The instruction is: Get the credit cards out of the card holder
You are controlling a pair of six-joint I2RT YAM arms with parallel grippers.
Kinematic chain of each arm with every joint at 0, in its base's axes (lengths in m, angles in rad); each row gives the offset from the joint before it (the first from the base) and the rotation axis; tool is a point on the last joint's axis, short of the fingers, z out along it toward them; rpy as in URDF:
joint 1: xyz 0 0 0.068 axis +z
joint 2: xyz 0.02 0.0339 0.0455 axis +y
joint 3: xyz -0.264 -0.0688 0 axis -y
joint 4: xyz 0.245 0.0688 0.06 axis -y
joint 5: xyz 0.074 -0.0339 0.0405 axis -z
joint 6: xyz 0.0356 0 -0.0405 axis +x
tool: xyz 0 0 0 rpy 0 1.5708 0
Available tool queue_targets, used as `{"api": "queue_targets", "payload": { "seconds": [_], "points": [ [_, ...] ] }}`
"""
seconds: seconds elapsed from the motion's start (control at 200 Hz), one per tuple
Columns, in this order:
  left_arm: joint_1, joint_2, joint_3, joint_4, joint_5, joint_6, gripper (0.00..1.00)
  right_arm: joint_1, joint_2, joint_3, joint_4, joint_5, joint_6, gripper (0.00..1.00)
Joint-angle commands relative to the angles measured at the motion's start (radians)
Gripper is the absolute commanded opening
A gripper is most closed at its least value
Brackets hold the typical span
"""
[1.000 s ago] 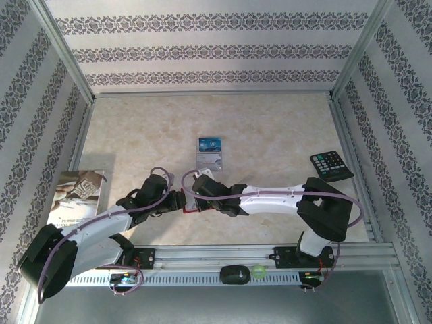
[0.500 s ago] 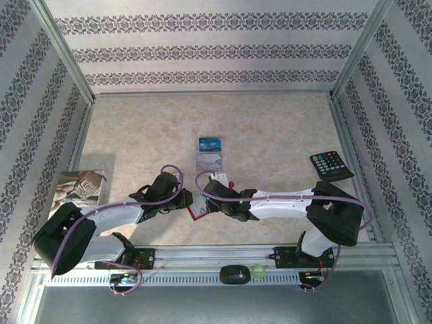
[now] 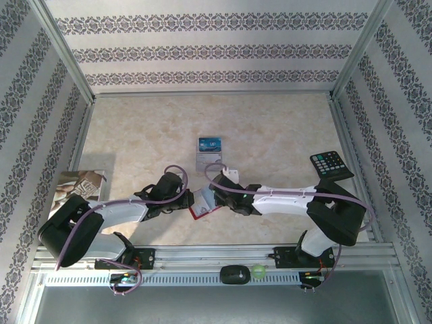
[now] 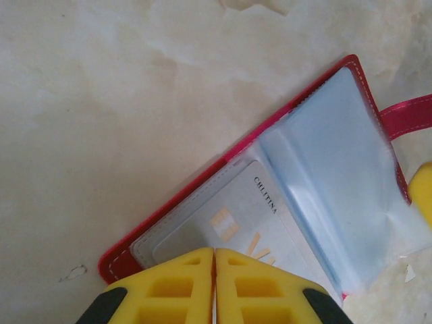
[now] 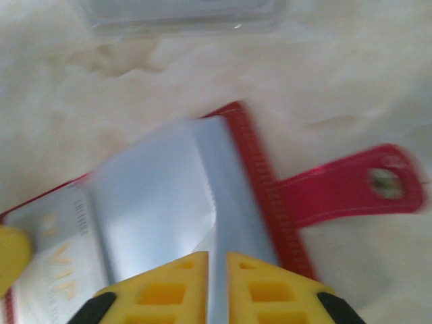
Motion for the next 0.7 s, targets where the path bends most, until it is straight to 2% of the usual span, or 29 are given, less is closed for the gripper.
{"api": "queue_targets", "payload": {
  "seconds": [0.0,0.065,0.115,0.18,0.265,0.375,0.51,0.695],
  "points": [
    [-0.012,0.025,0.007,-0.009,-0.01,0.01,0.11,-0.036,-0.076,-0.024,-0.086,0.051,-0.032,0.2],
    [-0.012,0.014,0.011,-0.01,-0.009,0.014,0.13,-0.036,-0.124,-0.023,-0.073,0.032,-0.13,0.27],
    [-0.012,0.007,0.02,-0.021,-0.013,0.021,0.16,-0.036,-0.146,0.001,-0.107,0.022,-0.185,0.28],
    [-0.012,-0.002,0.033,-0.038,-0.016,0.031,0.18,-0.036,-0.161,0.01,-0.056,-0.085,-0.28,0.3],
    [-0.012,-0.017,0.051,-0.063,-0.014,0.042,0.2,-0.036,-0.101,0.084,-0.081,-0.237,-0.355,0.29],
    [-0.012,-0.068,0.063,-0.106,-0.011,0.047,0.26,-0.024,-0.012,0.14,-0.097,-0.326,-0.377,0.23],
    [-0.026,-0.123,0.057,-0.162,-0.012,0.041,0.28,-0.019,0.068,0.156,-0.091,-0.335,-0.364,0.2],
    [-0.072,-0.111,0.015,-0.154,-0.003,0.01,0.28,-0.022,0.135,0.136,-0.107,-0.267,-0.306,0.13]
  ]
}}
